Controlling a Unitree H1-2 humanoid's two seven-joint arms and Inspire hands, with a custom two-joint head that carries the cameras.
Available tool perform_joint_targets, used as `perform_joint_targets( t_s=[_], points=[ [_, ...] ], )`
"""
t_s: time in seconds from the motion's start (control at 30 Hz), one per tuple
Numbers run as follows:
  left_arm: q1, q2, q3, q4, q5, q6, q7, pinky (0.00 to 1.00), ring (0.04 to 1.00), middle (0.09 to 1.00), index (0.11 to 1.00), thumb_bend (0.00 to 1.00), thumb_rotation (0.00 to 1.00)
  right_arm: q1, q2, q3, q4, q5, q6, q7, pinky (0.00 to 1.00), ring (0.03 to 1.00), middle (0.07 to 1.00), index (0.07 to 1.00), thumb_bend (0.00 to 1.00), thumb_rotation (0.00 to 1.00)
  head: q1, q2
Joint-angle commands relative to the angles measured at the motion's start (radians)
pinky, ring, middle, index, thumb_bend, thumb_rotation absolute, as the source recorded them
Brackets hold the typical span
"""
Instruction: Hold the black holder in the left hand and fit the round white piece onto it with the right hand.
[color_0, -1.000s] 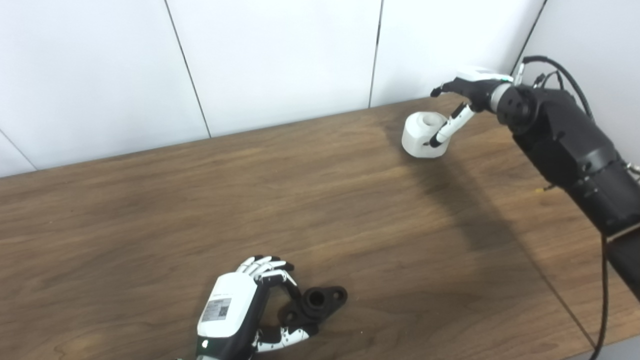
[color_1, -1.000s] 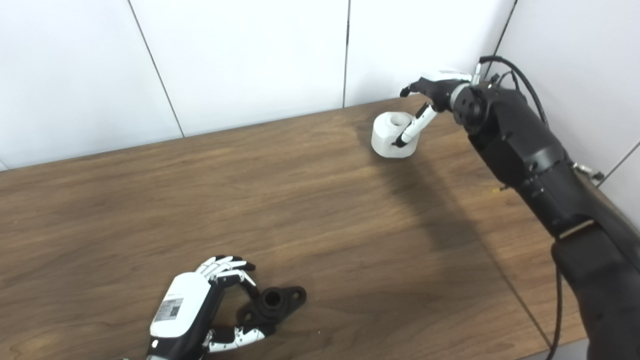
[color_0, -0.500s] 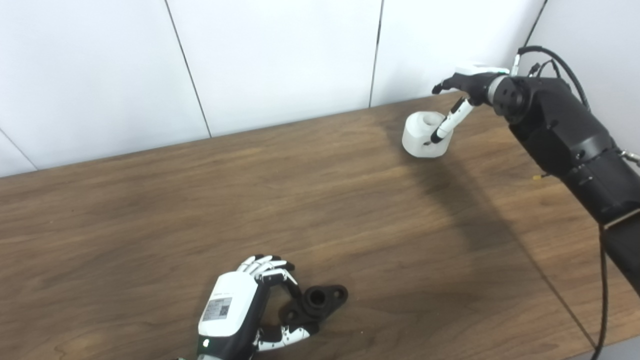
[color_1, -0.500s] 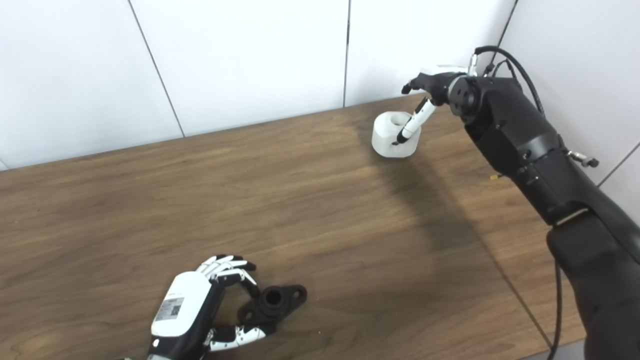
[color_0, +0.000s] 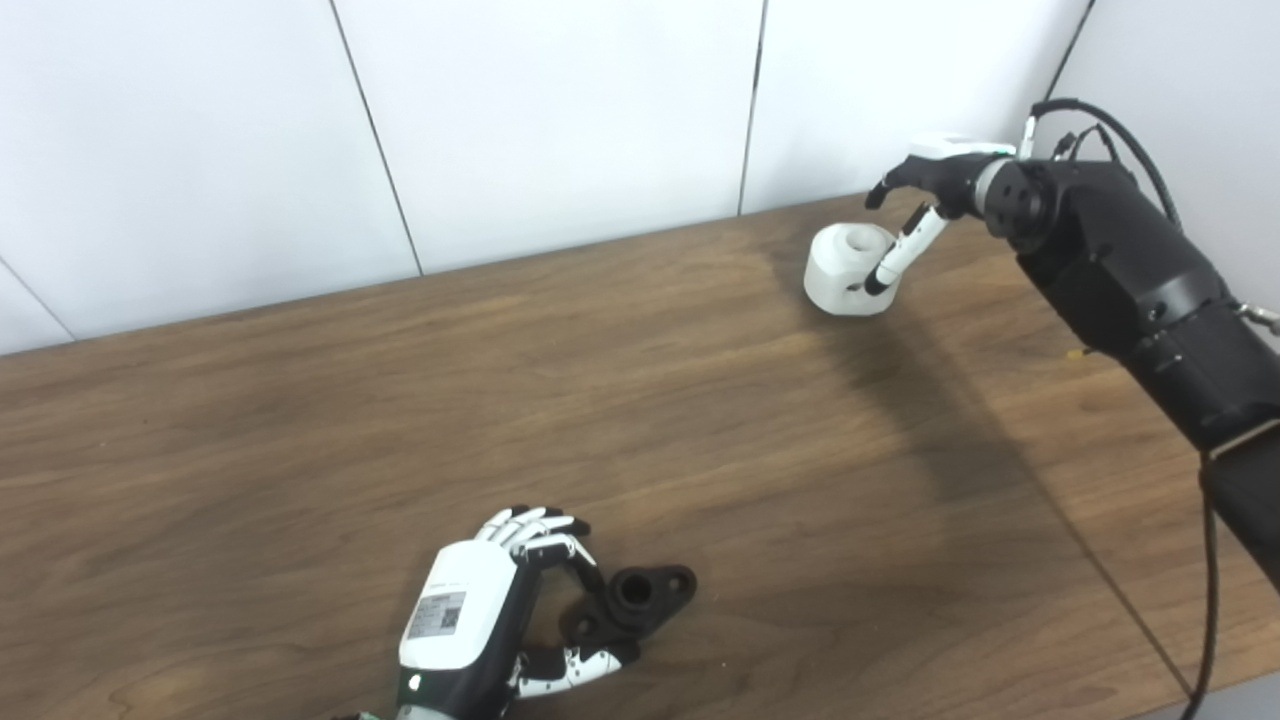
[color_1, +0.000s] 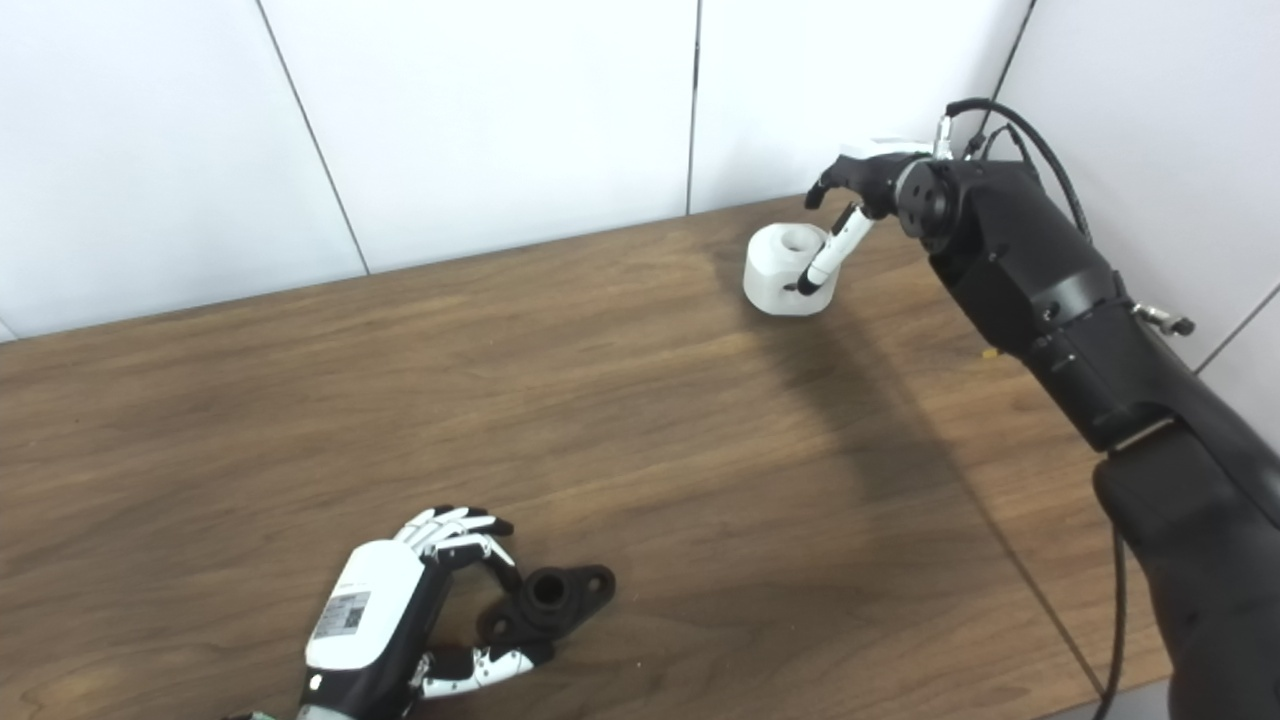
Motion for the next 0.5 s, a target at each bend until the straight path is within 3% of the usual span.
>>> perform_joint_targets(
  t_s=[0.0, 0.47],
  points=[
    [0.015, 0.008, -0.006, 0.05, 0.012, 0.031, -0.038, 0.88, 0.837, 0.771, 0.485, 0.52, 0.05, -0.05, -0.02, -0.003, -0.017, -0.019, -0.018, -0.021, 1.0, 1.0, 0.953, 0.812, 0.93, 0.36, 0.0, 0.0],
    [0.012, 0.004, -0.005, 0.051, -0.001, 0.043, -0.051, 0.89, 0.845, 0.78, 0.485, 0.52, 0.05, -0.052, -0.017, 0.009, -0.001, -0.022, -0.031, -0.019, 1.0, 1.0, 0.952, 0.795, 0.92, 0.35, 0.003, -0.001]
  ],
)
